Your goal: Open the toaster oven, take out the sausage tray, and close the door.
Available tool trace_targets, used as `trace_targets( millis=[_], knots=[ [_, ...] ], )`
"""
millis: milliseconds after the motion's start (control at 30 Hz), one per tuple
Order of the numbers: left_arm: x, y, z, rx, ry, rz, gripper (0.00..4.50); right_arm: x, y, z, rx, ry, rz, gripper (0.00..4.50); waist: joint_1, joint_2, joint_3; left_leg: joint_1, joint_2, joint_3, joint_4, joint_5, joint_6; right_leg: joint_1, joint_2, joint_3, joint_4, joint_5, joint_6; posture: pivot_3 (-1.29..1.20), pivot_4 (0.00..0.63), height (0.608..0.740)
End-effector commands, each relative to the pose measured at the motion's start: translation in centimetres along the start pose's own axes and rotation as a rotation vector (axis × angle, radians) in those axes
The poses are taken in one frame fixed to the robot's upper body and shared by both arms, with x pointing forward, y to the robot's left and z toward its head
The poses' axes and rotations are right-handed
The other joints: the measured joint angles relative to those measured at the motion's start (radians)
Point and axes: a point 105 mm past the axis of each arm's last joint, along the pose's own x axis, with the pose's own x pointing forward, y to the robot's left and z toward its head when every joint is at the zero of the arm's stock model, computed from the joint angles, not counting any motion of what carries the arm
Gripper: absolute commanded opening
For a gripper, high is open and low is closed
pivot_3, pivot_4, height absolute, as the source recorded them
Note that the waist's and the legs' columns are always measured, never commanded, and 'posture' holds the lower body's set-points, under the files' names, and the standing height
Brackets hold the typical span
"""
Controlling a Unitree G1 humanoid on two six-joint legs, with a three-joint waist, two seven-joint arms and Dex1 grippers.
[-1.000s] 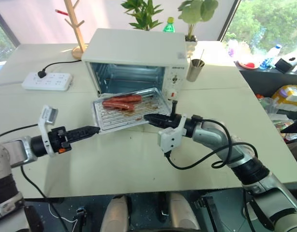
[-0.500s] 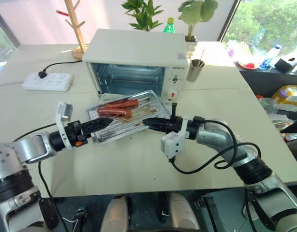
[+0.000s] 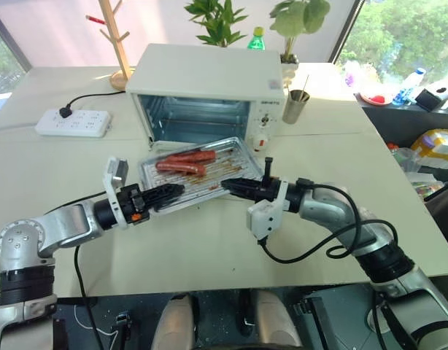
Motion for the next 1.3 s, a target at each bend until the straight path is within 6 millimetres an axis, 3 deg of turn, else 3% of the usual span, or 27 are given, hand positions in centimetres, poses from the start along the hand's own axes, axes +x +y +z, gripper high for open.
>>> trace_targets(
  millis=[33, 267, 400, 533, 733, 933, 1300],
  knots=[
    [0.1, -0.5, 0.2, 0.015, -0.009, -0.013, 0.05, -0.4, -1.5, 1.1, -0.063, -0.036, -0.051, 0.0, 0.0, 0.0, 0.0, 0.0, 0.0, 0.0, 0.0, 0.0, 0.0, 0.0, 0.0, 0.0, 0.0, 0.0, 0.0, 0.0, 0.15, 0.717],
    [0.1, 0.6, -1.1, -0.041, -0.011, 0.002, 0.05, -0.7, -1.3, 1.0, -0.049, -0.027, -0.03, 0.0, -0.001, 0.0, 0.0, 0.0, -0.001, 0.0, 0.0, 0.0, 0.0, 0.0, 0.001, 0.0, 0.0, 0.0, 0.0, 0.0, 0.15, 0.717],
    [0.1, 0.8, -1.7, -0.06, -0.023, -0.004, 0.0, -0.9, -1.2, 0.8, -0.03, -0.02, -0.014, 1.55, 0.0, 0.0, 0.0, 0.0, 0.0, 0.0, 0.0, 0.0, 0.0, 0.0, 0.001, 0.0, 0.0, 0.0, 0.0, 0.0, 0.15, 0.717],
    [0.1, 0.8, -1.6, -0.064, -0.043, -0.007, 0.0, -1.2, -1.1, 0.7, 0.0, -0.005, 0.006, 3.66, 0.0, 0.0, 0.0, 0.0, -0.001, 0.0, 0.0, 0.0, 0.0, 0.0, 0.001, 0.0, -0.001, 0.0, 0.0, 0.0, 0.15, 0.717],
    [-0.5, 1.0, -1.8, -0.084, -0.116, -0.015, 0.0, -2.8, -1.4, 1.1, 0.228, -0.005, 0.014, 3.66, 0.002, 0.0, 0.0, 0.0, 0.0, 0.0, 0.0, 0.0, 0.001, 0.001, 0.0, 0.0, -0.001, 0.0, 0.0, 0.0, 0.15, 0.717],
    [-1.2, 0.5, -2.6, -0.082, -0.199, -0.029, 0.0, -5.0, -0.5, -0.4, 0.485, 0.086, 0.057, 3.66, 0.005, 0.0, 0.0, 0.0, 0.0, 0.0, 0.0, 0.0, 0.001, 0.001, 0.0, 0.0, -0.001, -0.002, -0.003, 0.0, 0.15, 0.717],
    [-5.0, -0.3, -3.5, -0.067, -0.471, 0.039, 0.0, -7.3, 2.0, -5.8, 0.885, 0.312, 0.004, 3.66, 0.023, 0.001, 0.0, 0.0, 0.0, 0.001, -0.001, -0.001, 0.001, 0.002, 0.002, -0.001, -0.009, -0.002, -0.005, 0.0, 0.15, 0.717]
  ],
)
